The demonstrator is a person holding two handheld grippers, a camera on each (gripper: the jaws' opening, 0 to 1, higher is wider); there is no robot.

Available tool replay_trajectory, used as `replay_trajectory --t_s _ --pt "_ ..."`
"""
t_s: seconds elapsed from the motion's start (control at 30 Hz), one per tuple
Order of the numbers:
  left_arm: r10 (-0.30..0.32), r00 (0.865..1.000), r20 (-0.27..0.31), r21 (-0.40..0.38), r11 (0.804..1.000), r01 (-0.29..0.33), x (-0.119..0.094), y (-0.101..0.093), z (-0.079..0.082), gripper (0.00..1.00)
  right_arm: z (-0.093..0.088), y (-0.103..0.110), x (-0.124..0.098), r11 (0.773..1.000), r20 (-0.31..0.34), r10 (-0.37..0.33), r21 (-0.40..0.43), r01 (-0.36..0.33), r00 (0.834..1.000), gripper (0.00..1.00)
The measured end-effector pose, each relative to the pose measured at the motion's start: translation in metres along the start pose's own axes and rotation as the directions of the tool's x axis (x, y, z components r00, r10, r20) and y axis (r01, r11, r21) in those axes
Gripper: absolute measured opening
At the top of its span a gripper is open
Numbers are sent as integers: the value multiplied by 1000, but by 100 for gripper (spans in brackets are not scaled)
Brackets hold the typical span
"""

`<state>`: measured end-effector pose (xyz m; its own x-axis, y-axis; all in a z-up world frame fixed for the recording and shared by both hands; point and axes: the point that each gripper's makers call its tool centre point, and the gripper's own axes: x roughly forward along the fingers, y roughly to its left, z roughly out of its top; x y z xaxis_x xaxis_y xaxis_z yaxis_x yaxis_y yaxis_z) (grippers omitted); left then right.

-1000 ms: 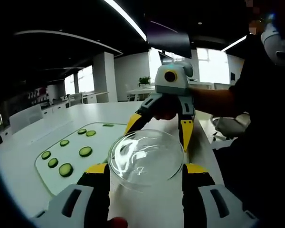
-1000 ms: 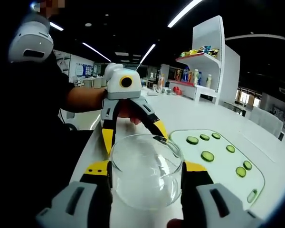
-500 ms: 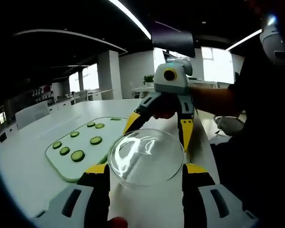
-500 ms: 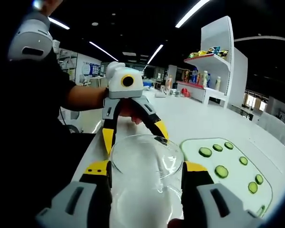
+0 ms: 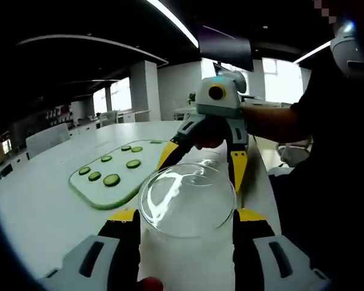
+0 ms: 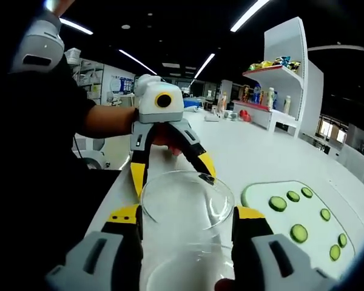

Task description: Open the petri dish lid, add cucumber slices into the petri dish, and close the lid

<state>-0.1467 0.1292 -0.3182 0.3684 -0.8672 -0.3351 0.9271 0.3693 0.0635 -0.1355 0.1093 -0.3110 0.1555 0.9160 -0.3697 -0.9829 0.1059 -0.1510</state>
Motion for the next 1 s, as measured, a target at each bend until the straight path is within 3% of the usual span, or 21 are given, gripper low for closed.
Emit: replay_trajectory --t_s 0.27,0.77,1.0 --pt "8 999 -32 10 1000 -8 -3 4 -10 61 -6 1 14 1000 -56 17 -8 -18 998 59" --pt "4 999 -48 5 1000 -4 -8 8 -14 61 -8 3 22 1000 -88 30 -2 -31 996 60" --pt "-5 999 -40 -32 999 4 -5 7 -15 62 -9 5 23 999 -92 35 18 -33 995 61"
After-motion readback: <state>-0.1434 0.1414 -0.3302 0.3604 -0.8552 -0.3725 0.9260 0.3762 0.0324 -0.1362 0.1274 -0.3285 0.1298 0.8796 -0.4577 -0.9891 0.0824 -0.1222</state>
